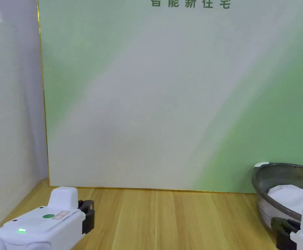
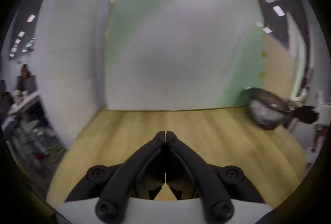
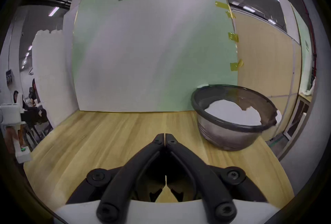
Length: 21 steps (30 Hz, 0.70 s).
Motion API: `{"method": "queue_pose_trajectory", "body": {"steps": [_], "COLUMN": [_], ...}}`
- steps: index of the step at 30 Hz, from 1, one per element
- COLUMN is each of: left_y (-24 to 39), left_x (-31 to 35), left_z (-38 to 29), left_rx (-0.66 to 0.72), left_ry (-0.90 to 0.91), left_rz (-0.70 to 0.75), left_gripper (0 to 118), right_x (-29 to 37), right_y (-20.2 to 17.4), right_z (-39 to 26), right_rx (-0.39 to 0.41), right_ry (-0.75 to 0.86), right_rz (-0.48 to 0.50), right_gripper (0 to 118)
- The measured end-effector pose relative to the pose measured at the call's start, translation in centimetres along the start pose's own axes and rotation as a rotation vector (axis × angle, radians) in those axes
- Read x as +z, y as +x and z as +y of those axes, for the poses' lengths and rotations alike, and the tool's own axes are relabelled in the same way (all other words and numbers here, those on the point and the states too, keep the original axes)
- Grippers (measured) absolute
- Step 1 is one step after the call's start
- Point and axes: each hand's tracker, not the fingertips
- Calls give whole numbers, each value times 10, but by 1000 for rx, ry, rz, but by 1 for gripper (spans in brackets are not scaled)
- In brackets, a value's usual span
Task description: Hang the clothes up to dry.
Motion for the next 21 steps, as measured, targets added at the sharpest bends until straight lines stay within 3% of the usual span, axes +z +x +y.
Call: {"method": "queue_pose_trajectory", "body": {"steps": [3,5,8,11,16,17,18,19,20,21], "left_y": [30,65,101,119,132,133,135,137,139,142], "left_x": [4,7,8,0,-20,-25,-30,-35,-40,-46], "left_z": [14,21,20,17,13,13,14,14,15,16], "left_rx": [-43,-156,-172,-168,-190,-187,-178,-170,-168,-169], "left_ry": [-45,-93,-57,-52,-94,-97,-100,-106,-108,-111], "left_rz": [-543,-762,-839,-815,-820,-820,-825,-831,-830,-830], "left_gripper": [1,1,1,1,1,1,1,1,1,1], "right_x": [7,12,21,27,12,1,-12,-26,-46,-68], "right_y": [11,18,30,45,94,107,117,126,136,147], "right_z": [-4,-7,-13,-13,44,63,82,99,117,132], "right_rx": [-5,-28,-39,-41,-40,-42,-7,57,109,141], "right_ry": [-13,-35,-49,-66,-79,-99,-130,-165,-232,-324], "right_rz": [-32,-47,-84,-115,-150,-164,-199,-208,-218,-211], "right_gripper": [0,0,0,0,1,9,26,67,96,112]}}
